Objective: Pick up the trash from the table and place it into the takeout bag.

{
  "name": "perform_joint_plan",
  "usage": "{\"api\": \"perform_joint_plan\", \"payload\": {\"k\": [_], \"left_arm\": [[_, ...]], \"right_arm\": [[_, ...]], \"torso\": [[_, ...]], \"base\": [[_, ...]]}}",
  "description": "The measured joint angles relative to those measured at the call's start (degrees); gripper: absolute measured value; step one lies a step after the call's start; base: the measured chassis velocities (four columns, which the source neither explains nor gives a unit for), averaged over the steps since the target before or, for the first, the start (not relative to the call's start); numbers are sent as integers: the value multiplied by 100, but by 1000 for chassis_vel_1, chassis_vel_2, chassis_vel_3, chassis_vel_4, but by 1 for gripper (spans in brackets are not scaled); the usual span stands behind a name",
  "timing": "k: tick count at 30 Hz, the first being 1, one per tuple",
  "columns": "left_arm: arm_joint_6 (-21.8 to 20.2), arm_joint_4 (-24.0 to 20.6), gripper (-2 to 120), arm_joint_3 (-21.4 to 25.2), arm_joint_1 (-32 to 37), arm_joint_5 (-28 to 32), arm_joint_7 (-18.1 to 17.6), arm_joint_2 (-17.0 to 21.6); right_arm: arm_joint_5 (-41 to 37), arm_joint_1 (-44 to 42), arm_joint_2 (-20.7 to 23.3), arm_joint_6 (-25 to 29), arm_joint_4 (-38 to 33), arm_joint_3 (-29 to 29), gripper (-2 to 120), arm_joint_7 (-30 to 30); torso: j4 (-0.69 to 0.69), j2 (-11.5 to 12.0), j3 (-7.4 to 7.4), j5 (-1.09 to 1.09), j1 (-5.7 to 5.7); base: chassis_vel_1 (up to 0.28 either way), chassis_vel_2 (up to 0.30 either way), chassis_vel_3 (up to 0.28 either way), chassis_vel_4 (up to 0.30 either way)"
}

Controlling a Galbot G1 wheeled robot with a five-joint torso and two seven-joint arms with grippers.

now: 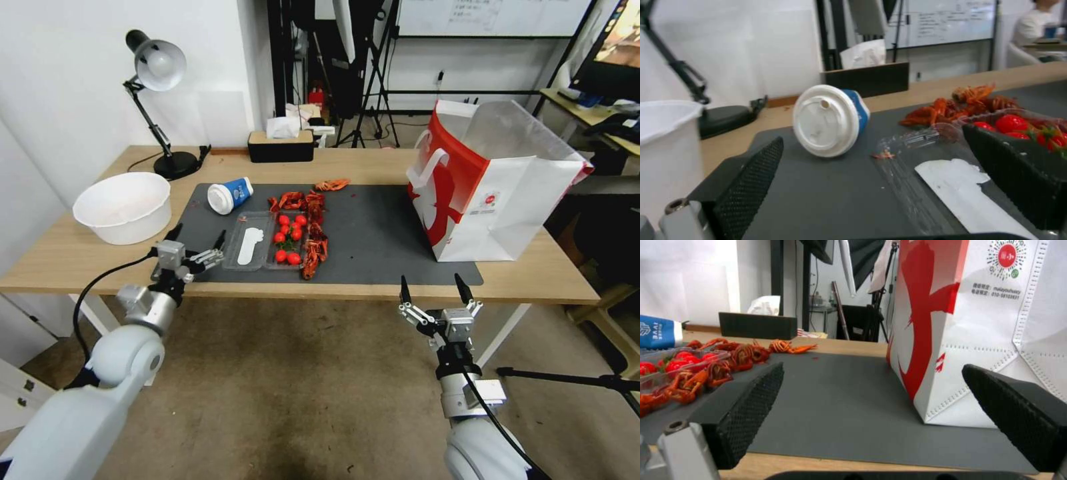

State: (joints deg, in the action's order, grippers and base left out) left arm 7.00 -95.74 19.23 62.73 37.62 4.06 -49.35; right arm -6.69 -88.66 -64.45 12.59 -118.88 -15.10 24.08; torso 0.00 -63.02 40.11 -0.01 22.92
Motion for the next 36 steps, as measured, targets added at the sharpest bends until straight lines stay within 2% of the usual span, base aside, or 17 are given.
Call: {"api": "perform_joint_plan", "payload": {"k": [4, 9, 22, 25, 27, 28, 36], "left_arm": [[60, 438, 100, -225, -449, 244, 411, 170], [92, 669, 100, -381, -756, 365, 569, 238], [118, 1113, 100, -813, -1456, 562, 762, 299], [129, 1423, 100, -1137, -1832, 664, 866, 270], [129, 1493, 100, -1191, -1897, 671, 885, 260], [131, 1745, 100, -1416, -2151, 724, 972, 205], [138, 2325, 100, -1902, -2714, 726, 1041, 68]], "right_arm": [[0, 4, 4, -5, 8, -12, 100, 3], [0, 9, 4, -8, 25, -15, 100, 4], [0, 50, 1, -20, 65, -13, 100, 5], [-1, 65, 16, -25, 72, -22, 100, 12], [-4, 67, 21, -25, 73, -28, 100, 13], [-12, 67, 34, -26, 78, -49, 100, 17], [-31, 59, 47, -24, 98, -77, 100, 27]], "torso": [[1, 1, 0, 0, 0], [0, 0, 0, 1, 0], [-1, 0, 0, 1, 0], [-1, 0, 0, 2, 0], [0, 0, 0, 2, 0], [-1, 0, 0, 0, 0], [0, 0, 0, 1, 0]], "base": [[0, 0, 0, 0], [0, 0, 0, 0], [0, 0, 0, 0], [0, 0, 0, 0], [0, 0, 0, 0], [0, 0, 0, 0], [0, 0, 0, 0]]}}
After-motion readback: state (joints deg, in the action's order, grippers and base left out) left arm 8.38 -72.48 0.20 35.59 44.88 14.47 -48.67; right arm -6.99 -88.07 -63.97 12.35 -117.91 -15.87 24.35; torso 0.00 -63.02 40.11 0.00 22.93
